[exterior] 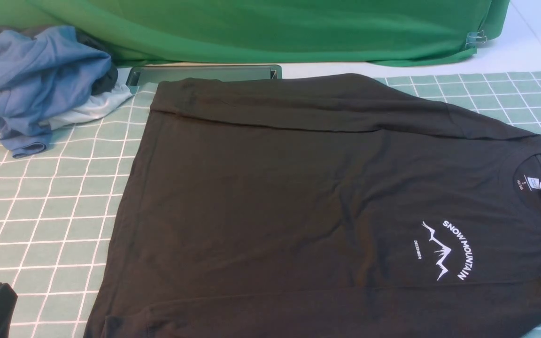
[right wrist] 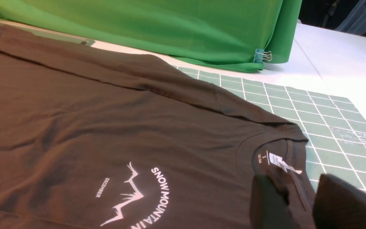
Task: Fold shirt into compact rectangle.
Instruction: 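Grasp the left edge of the dark T-shirt lying flat on the table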
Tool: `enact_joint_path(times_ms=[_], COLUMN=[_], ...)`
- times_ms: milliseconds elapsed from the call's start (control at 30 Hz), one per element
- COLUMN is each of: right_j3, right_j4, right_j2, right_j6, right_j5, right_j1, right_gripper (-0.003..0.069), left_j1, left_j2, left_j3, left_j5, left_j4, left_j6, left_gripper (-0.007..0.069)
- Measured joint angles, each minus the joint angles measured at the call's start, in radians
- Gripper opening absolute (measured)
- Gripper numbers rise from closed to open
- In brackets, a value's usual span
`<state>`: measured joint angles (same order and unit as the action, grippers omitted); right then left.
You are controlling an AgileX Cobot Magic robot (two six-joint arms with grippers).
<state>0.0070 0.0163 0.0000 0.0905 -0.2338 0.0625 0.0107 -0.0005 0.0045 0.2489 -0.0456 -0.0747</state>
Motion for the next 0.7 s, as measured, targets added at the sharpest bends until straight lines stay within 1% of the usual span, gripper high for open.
enact_joint_path(times_ms=[167, 233, 300, 333, 400, 433, 467, 500, 533, 600, 633, 700], right_j3=[0.000, 0.000, 0.000, 0.000, 0.000, 0.000, 0.000, 0.000, 0.000, 0.000, 0.000, 0.000], right_j4=[0.000, 0.000, 0.028, 0.070, 0.155, 0.194, 0.219, 0.231, 0.243, 0.257, 0.257, 0.263], right_j2=[0.000, 0.000, 0.000, 0.000, 0.000, 0.000, 0.000, 0.000, 0.000, 0.000, 0.000, 0.000], right_j6=[0.000, 0.000, -0.044, -0.116, -0.282, -0.388, -0.488, -0.559, -0.630, -0.707, -0.716, -0.754], right_j5=[0.006, 0.039, 0.104, 0.139, 0.186, 0.208, 0.226, 0.234, 0.244, 0.253, 0.253, 0.259], right_j1=[0.000, 0.000, 0.000, 0.000, 0.000, 0.000, 0.000, 0.000, 0.000, 0.000, 0.000, 0.000], right_gripper=[0.0240, 0.0240, 0.0240, 0.0240, 0.0240, 0.0240, 0.0240, 0.0240, 0.0240, 0.0240, 0.0240, 0.0240], left_j1=[0.000, 0.000, 0.000, 0.000, 0.000, 0.000, 0.000, 0.000, 0.000, 0.000, 0.000, 0.000], left_j2=[0.000, 0.000, 0.000, 0.000, 0.000, 0.000, 0.000, 0.000, 0.000, 0.000, 0.000, 0.000], left_j3=[0.000, 0.000, 0.000, 0.000, 0.000, 0.000, 0.000, 0.000, 0.000, 0.000, 0.000, 0.000], left_j5=[-0.017, -0.033, -0.067, -0.083, -0.090, -0.089, -0.087, -0.087, -0.085, -0.086, -0.088, -0.111], left_j4=[0.000, -0.013, -0.126, -0.250, -0.431, -0.546, -0.648, -0.725, -0.774, -0.797, -0.796, -0.728], left_j6=[0.000, -0.008, -0.082, -0.148, -0.274, -0.340, -0.393, -0.421, -0.444, -0.458, -0.458, -0.441], left_gripper=[0.0018, 0.0018, 0.0018, 0.0018, 0.0018, 0.0018, 0.0018, 0.0018, 0.0018, 0.0018, 0.0018, 0.0018])
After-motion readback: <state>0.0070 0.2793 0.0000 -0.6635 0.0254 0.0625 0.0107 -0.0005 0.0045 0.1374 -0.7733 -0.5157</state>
